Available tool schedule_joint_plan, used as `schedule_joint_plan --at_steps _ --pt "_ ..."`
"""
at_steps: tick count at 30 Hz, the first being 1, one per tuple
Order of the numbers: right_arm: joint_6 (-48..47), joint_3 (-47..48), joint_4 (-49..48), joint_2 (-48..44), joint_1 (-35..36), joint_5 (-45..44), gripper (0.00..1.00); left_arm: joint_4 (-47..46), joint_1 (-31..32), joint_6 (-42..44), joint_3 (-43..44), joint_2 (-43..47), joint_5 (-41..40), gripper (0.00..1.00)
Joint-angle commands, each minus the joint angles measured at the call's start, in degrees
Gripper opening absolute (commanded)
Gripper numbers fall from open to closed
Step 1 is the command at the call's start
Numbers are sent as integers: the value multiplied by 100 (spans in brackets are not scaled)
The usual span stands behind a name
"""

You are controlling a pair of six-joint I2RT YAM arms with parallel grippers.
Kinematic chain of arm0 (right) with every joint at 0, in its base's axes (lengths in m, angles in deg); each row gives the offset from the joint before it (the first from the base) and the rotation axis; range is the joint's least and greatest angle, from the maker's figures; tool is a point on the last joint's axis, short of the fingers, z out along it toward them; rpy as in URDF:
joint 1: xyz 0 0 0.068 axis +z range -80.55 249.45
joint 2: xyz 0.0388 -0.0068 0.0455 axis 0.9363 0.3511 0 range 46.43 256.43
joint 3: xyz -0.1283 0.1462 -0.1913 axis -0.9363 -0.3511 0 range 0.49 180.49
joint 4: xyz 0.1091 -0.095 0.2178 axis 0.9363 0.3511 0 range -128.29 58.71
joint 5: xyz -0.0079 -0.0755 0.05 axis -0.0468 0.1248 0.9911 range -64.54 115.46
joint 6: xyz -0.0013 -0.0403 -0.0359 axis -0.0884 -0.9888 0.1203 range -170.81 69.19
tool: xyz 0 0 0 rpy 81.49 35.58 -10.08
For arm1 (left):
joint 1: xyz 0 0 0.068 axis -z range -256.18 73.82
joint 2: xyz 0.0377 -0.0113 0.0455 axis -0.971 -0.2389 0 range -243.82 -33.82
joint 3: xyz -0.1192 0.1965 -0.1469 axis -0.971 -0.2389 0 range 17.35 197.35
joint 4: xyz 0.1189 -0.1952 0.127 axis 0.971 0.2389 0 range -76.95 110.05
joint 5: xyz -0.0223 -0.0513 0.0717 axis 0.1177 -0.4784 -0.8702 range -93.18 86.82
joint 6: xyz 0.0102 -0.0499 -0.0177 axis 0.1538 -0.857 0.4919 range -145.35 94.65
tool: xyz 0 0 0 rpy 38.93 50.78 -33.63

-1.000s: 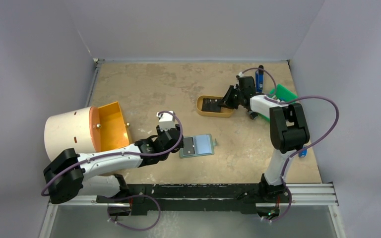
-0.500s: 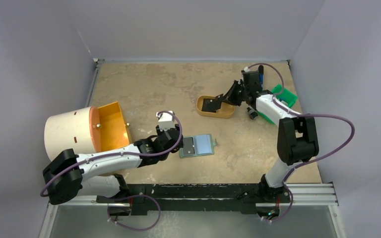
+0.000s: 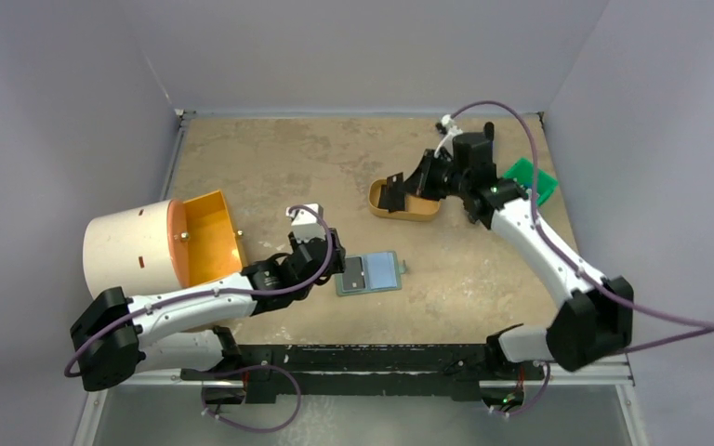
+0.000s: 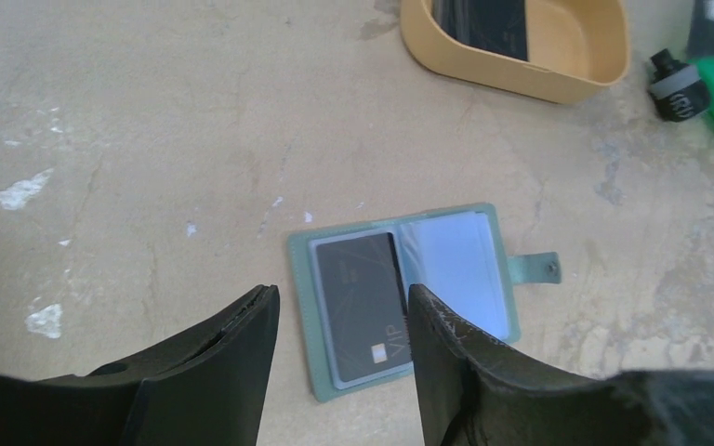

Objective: Put the credit cards into the card holder
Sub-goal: Pick up the credit card from the storage box.

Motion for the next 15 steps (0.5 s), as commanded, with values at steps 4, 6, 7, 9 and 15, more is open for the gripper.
schedule_joint_plan --at_steps 4,6,7,9,15 --pt "-676 -2034 213 -1370 384 0 0 -921 4 375 337 -414 766 55" --pt "-617 -2415 -29 -1483 384 425 0 -925 4 376 506 -674 759 55" --pt "-588 -2521 -108 -1497 384 574 0 -921 4 375 561 -779 783 55" --pt "-557 -2639 -211 -1448 385 758 0 -921 2 366 657 -956 830 54" --pt "-509 -2693 -245 -917 384 1135 0 -724 -5 282 829 -1326 751 50"
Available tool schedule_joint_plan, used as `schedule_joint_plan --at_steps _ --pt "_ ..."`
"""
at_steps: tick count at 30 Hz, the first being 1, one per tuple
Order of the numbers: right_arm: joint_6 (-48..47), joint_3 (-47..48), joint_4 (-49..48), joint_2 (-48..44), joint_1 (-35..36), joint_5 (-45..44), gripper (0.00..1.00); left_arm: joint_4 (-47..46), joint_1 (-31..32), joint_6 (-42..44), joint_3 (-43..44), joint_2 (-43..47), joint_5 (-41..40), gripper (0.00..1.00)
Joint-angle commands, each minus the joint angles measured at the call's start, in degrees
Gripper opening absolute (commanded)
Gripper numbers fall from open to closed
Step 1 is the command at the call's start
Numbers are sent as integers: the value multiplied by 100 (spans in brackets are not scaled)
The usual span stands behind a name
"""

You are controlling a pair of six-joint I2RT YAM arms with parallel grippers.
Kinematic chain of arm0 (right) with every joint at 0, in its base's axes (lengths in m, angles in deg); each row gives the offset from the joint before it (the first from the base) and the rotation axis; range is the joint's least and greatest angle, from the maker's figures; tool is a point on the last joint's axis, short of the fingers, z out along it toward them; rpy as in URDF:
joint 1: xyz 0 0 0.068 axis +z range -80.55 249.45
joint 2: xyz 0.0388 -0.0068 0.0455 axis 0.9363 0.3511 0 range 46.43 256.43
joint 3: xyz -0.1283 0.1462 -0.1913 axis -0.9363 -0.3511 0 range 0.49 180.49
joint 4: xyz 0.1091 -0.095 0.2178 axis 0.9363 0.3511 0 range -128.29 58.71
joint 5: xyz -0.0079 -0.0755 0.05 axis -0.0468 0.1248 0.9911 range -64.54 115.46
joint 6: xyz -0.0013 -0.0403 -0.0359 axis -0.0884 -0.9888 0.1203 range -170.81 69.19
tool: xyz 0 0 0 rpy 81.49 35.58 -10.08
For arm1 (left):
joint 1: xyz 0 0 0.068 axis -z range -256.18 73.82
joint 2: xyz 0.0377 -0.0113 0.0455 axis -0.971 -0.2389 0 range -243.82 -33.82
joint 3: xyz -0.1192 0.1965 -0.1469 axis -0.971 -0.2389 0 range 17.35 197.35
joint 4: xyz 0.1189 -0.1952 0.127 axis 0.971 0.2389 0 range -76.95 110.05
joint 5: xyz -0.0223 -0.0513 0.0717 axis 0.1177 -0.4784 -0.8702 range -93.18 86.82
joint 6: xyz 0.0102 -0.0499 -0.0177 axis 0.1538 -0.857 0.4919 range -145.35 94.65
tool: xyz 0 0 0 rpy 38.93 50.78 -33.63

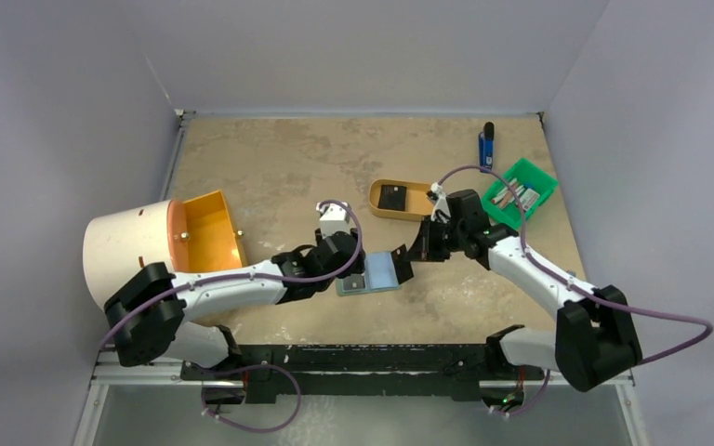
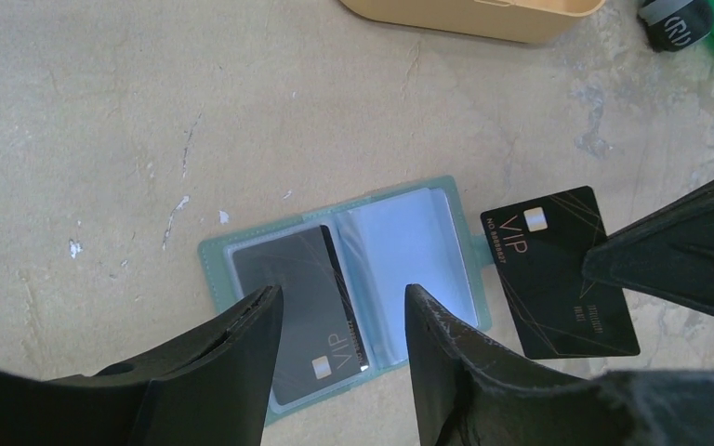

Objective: Put the credit cards into the card holder
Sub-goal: Pick up the credit card from the storage box, then turn over the card slot in the card holder.

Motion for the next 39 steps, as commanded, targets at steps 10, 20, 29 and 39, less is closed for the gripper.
schedule_joint_plan --at_steps 10,20,29,39 --pt "85 -234 -224 246 -7 -93 0 -167 -9 223 648 -720 488 51" --pt "530 -430 501 -1112 -10 -1149 0 506 254 508 1646 -1949 440 47" --pt "456 -341 558 -1183 -11 -938 0 803 264 512 1898 -2455 451 45" --pt "363 -325 218 -1093 -7 -607 0 732 272 552 1820 -2634 473 30"
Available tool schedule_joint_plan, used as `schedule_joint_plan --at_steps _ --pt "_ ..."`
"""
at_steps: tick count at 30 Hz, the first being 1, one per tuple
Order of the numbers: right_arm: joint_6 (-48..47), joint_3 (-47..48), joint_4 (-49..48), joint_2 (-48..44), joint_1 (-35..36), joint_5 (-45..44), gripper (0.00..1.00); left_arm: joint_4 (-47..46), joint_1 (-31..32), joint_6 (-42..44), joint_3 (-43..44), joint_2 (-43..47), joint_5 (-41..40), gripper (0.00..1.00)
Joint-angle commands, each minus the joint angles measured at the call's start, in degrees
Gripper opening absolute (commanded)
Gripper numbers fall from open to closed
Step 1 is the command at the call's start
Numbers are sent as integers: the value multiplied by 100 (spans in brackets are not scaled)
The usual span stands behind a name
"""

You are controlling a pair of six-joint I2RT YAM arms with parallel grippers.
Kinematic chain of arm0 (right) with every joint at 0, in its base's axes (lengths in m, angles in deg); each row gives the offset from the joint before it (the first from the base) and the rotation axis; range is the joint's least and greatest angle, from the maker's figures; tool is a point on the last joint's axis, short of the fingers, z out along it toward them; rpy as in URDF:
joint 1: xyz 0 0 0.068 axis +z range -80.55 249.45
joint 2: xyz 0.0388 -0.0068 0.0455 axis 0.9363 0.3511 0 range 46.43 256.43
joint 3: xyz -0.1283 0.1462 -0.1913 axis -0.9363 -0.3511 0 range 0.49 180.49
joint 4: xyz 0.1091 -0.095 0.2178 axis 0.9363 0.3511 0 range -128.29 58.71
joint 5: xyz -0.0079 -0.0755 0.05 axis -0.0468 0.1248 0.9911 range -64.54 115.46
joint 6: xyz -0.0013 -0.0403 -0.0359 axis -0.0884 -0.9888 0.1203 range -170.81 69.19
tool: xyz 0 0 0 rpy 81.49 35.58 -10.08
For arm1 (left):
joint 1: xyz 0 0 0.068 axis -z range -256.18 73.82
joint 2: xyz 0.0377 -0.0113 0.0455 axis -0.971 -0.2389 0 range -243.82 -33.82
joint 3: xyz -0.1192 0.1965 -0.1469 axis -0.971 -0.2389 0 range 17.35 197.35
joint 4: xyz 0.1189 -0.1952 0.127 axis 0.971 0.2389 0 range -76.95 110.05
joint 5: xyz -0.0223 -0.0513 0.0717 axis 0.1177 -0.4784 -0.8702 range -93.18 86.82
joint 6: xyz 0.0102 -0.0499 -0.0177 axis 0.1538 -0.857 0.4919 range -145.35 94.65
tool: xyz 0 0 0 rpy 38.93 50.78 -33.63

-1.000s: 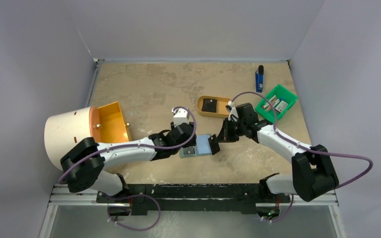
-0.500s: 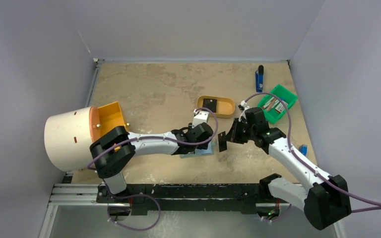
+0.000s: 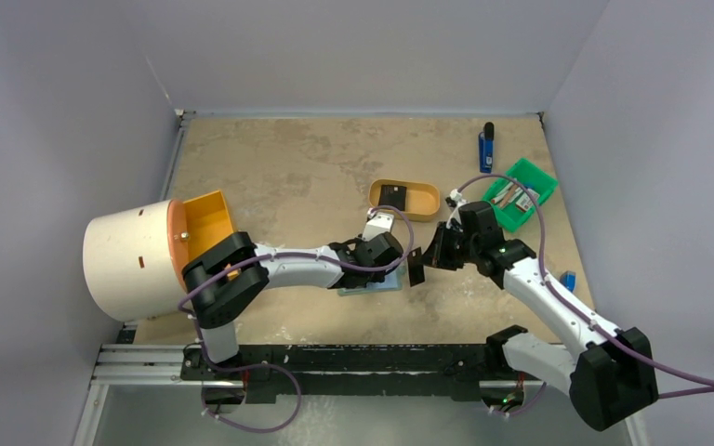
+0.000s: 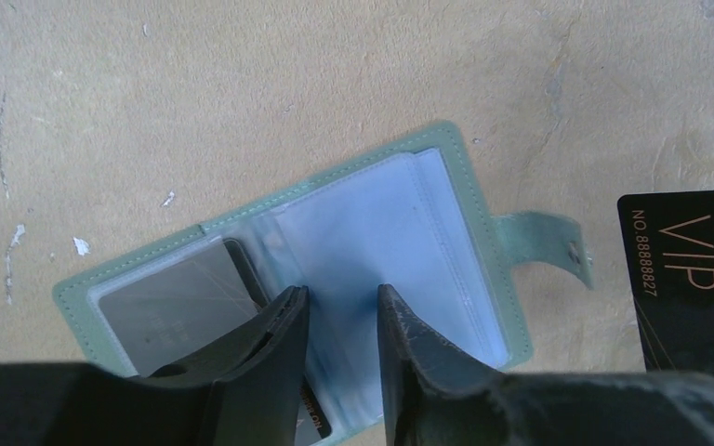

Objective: Put the credit cards into the card holder
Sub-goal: Turn over the card slot in the card holder.

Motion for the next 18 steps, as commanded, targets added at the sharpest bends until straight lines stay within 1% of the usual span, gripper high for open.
schedule_joint_plan --at_steps 1,2,4,8,13,18 --pt "-28 75 -291 12 -5 361 0 -16 9 71 109 -92 -35 25" --pt "-37 71 -321 27 -5 423 0 -1 9 67 91 -93 -67 19" --pt "-47 51 -386 53 -5 574 0 26 9 46 46 -86 -130 11" --pt "-98 35 -523 251 15 963 0 44 9 -23 -62 -40 -256 1" --pt "-177 20 -664 711 93 1228 0 36 10 -65 -156 -17 -298 0" --pt "-201 29 -818 1110 119 1263 0 1 9 -83 -234 34 -325 0"
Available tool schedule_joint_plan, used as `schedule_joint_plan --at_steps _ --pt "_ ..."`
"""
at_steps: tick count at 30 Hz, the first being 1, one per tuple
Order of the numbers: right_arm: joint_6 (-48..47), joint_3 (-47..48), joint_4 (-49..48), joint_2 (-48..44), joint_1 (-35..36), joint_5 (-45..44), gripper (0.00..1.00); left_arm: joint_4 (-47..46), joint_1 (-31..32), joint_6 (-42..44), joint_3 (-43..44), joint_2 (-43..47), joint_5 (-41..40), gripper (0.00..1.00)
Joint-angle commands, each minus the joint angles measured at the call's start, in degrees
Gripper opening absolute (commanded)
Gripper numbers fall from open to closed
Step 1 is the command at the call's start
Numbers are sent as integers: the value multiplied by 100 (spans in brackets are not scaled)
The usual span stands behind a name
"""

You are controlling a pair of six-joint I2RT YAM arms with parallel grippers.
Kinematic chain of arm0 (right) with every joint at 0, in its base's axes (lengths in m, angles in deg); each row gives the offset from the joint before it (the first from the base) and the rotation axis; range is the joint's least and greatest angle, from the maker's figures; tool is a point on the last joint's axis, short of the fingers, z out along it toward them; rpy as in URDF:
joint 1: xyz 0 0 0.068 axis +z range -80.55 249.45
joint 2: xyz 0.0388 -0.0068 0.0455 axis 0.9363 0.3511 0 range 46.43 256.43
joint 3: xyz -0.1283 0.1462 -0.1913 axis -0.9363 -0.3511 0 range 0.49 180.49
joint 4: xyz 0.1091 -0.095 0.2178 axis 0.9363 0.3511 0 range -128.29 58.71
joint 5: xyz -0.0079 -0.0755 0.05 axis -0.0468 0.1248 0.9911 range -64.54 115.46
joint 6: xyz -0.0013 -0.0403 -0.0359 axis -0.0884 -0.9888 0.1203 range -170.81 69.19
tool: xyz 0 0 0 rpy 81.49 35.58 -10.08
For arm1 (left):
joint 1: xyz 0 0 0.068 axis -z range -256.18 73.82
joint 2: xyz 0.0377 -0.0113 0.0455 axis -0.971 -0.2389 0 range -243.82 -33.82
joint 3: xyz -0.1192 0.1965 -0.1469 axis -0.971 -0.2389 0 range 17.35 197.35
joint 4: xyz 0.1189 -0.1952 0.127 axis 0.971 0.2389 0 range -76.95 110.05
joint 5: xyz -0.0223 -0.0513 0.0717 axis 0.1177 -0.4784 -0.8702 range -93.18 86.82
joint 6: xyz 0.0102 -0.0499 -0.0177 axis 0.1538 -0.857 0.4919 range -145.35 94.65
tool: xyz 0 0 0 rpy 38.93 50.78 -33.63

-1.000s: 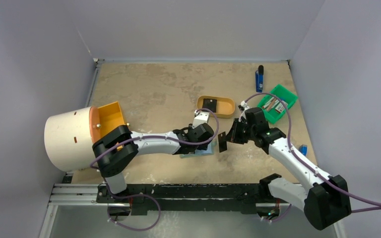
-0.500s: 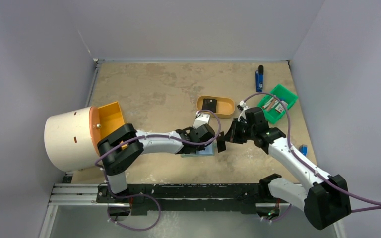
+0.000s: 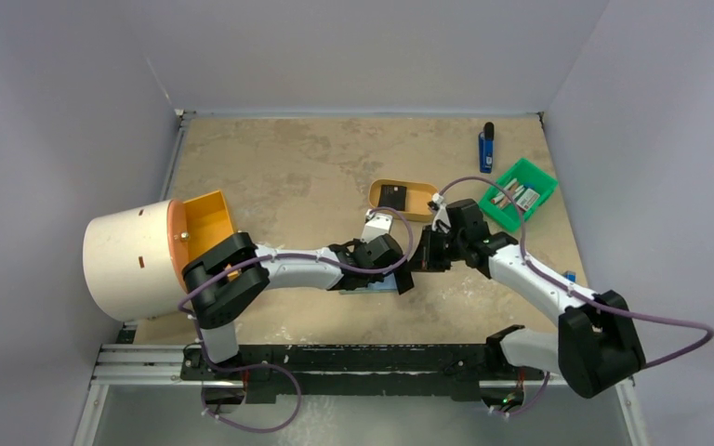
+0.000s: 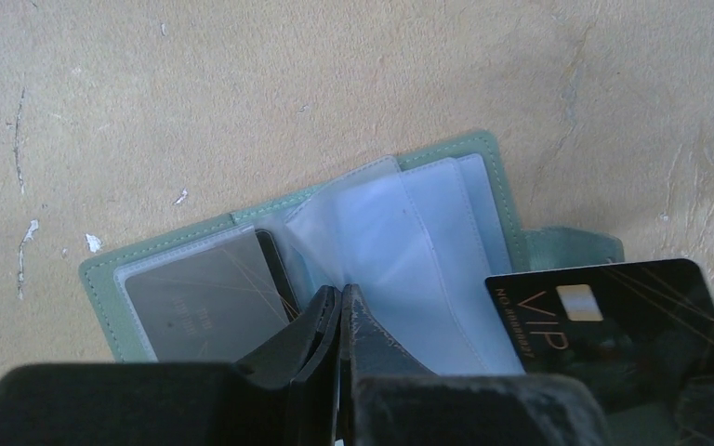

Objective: Put the credit cards into the card holder
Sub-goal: Turn over the card slot in the card holder.

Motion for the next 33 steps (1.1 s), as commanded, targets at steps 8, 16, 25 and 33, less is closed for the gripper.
schedule_joint_plan --at_steps 8,16,25,33 --pt "-137 52 -452 672 75 474 0 71 3 -67 -190 97 -178 0" --pt "-31 -2 -855 742 84 984 0 95 3 -96 -233 286 -286 0" --pt "85 -32 -1170 938 165 1222 0 169 3 -191 -308 1169 -508 30" --pt "151 142 -1277 1234 345 1277 0 310 3 -342 -409 1517 -691 32"
